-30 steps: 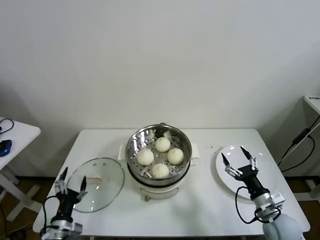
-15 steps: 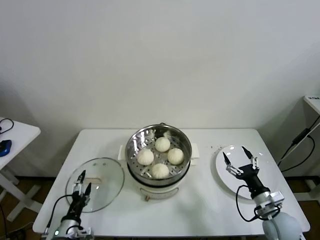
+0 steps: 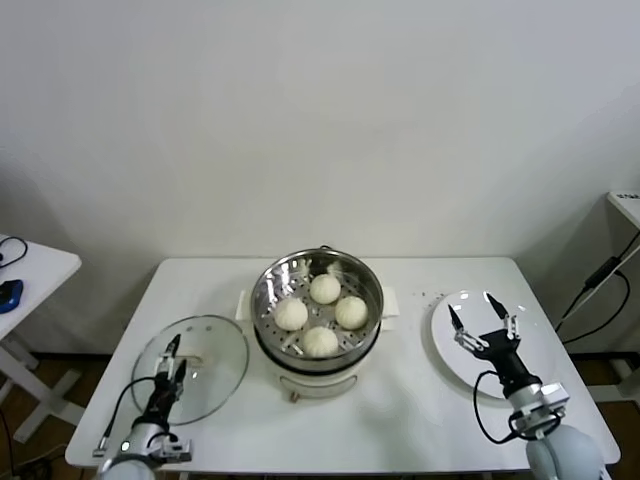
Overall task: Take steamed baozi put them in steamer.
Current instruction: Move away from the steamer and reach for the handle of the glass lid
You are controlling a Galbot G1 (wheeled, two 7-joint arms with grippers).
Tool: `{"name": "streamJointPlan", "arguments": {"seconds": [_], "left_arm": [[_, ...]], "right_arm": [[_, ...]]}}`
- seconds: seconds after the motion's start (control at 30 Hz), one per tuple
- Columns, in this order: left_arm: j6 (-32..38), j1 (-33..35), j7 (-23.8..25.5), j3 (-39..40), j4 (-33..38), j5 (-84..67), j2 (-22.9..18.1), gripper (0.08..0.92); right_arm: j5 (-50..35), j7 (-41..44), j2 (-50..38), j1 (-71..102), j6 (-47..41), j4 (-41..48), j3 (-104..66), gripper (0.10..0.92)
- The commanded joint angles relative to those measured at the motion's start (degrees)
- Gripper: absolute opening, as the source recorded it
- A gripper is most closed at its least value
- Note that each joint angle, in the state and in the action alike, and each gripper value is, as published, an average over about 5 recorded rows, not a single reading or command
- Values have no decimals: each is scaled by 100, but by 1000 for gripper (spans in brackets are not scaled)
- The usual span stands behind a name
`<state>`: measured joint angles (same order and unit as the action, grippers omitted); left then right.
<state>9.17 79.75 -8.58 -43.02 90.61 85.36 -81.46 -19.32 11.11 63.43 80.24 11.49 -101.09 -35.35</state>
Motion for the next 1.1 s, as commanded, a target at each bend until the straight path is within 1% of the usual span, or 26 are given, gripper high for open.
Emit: {"name": "streamJointPlan", "arguments": {"seconds": [0.03,0.63,0.97,1.1], "left_arm": [[-59,-300,29,32,-242,55,60,823],[-113,-628,-21,150,-547,2,96,823],[-139,-695,-169,145,-744,-182,99,819],[-101,-700,-205,130,-810,-222,86,760]], "right_arm": [[70,16,36,11,16,27,-6,823],[227,111,165,107,62,37,-75,823],[323,139,247,120,83,72,-72,823],[344,150,261,109,85,87,-72,823]]}}
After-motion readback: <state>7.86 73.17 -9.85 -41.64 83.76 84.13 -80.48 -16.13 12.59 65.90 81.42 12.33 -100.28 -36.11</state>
